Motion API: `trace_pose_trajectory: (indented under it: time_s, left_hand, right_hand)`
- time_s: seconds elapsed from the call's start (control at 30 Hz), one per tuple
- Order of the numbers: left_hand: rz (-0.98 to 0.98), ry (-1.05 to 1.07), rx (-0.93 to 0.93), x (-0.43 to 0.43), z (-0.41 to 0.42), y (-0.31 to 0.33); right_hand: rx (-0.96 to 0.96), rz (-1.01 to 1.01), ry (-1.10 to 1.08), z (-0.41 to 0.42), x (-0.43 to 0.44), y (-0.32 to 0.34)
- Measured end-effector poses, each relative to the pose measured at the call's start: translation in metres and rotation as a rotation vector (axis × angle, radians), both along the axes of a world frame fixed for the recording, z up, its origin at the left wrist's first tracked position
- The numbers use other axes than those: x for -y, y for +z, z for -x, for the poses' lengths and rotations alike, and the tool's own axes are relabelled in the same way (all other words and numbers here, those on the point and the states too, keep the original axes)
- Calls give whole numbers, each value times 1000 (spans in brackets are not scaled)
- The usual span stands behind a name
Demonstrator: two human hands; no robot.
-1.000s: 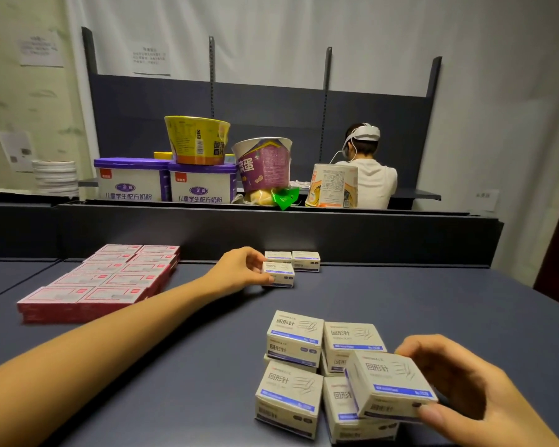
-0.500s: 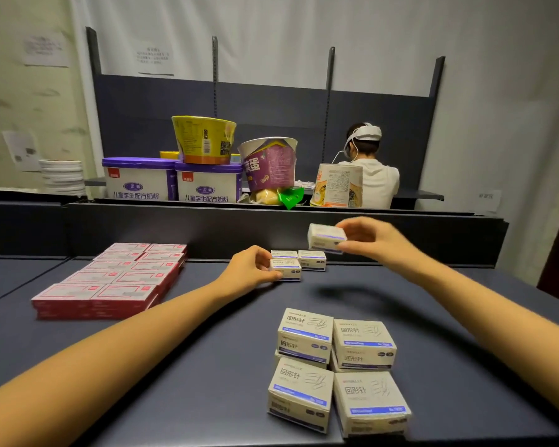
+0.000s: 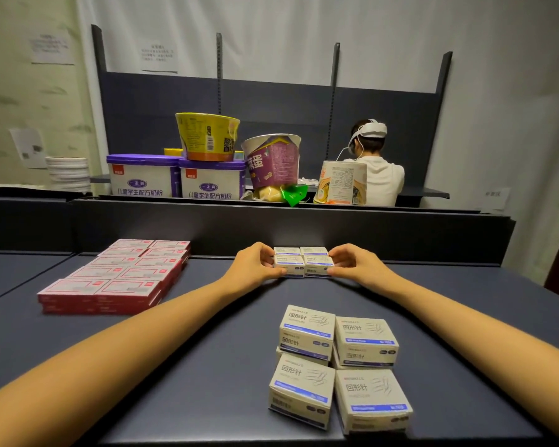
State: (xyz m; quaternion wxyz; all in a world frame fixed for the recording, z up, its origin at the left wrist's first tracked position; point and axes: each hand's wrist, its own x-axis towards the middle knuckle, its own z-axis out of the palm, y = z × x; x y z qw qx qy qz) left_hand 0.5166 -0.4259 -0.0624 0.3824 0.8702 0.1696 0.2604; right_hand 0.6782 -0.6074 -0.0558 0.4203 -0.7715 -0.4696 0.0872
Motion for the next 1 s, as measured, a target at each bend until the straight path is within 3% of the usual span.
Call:
trace_pose_trajectory:
  time_s: [0.27, 0.4, 0.63, 0.8, 1.0]
  left_hand:
    - [-21, -11, -41, 3, 2, 2]
    - [39, -31, -6, 13, 18, 15]
    - [124, -350, 132, 57, 81, 54]
    - [18, -520, -27, 74, 115, 46]
    - [-106, -535, -129, 81, 115, 38]
  right_hand:
    - [58, 13, -22, 1, -1, 0]
    - [9, -149, -4, 16, 15, 24]
    - [-29, -192, 266, 89, 93, 65]
    - [65, -30, 290, 115, 127, 36]
    - [120, 84, 254, 120, 131, 28]
